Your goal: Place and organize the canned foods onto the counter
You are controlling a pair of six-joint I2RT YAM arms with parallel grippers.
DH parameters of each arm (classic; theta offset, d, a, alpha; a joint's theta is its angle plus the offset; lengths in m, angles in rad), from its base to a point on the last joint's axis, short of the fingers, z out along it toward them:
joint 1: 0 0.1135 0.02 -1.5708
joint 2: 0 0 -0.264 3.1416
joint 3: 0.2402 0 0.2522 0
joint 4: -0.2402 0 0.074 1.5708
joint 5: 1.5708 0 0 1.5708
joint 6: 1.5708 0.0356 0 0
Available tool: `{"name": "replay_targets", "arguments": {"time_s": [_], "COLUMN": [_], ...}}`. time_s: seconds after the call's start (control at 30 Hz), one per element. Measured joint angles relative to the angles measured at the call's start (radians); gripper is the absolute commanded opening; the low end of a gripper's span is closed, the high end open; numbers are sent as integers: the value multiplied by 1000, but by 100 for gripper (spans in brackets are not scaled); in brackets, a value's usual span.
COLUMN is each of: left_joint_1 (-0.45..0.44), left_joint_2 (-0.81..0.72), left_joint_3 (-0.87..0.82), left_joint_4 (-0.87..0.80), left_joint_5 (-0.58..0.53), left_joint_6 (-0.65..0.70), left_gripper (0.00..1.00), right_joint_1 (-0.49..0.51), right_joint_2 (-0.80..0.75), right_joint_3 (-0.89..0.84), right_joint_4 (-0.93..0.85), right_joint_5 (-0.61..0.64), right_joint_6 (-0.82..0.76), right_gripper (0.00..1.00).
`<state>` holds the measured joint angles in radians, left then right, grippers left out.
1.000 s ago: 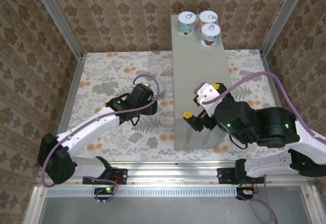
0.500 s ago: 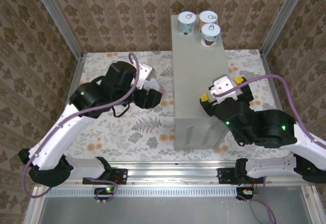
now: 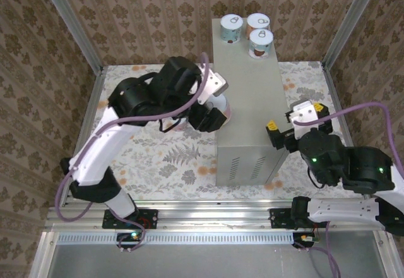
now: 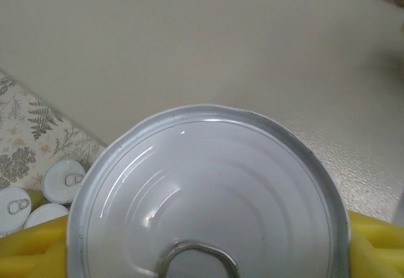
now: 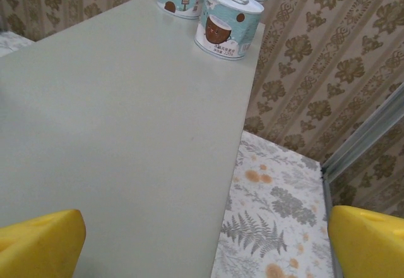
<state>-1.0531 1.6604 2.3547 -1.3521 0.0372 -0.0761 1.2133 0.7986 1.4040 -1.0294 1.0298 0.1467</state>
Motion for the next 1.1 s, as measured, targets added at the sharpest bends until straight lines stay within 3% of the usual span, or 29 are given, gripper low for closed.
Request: {"name": "replay_targets", "arguments": {"time_s": [0.37,1.1], "left_joint_1": [-28,-29], "left_joint_2": [230,274], "left_joint_3": [299,278], "left_joint_4": [-77,28], "left_joint_5": [5,45], "left_joint_6": [48,55], "left_gripper": [69,95], "right_joint_1": [0,0], "right_joint_2": [-71,-127], "right_joint_3": [-48,-105], "right_joint_4": [0,35], "right_joint_5": [-135,-232], "right_joint_6": [10,-12], "right_gripper": [100,100]}}
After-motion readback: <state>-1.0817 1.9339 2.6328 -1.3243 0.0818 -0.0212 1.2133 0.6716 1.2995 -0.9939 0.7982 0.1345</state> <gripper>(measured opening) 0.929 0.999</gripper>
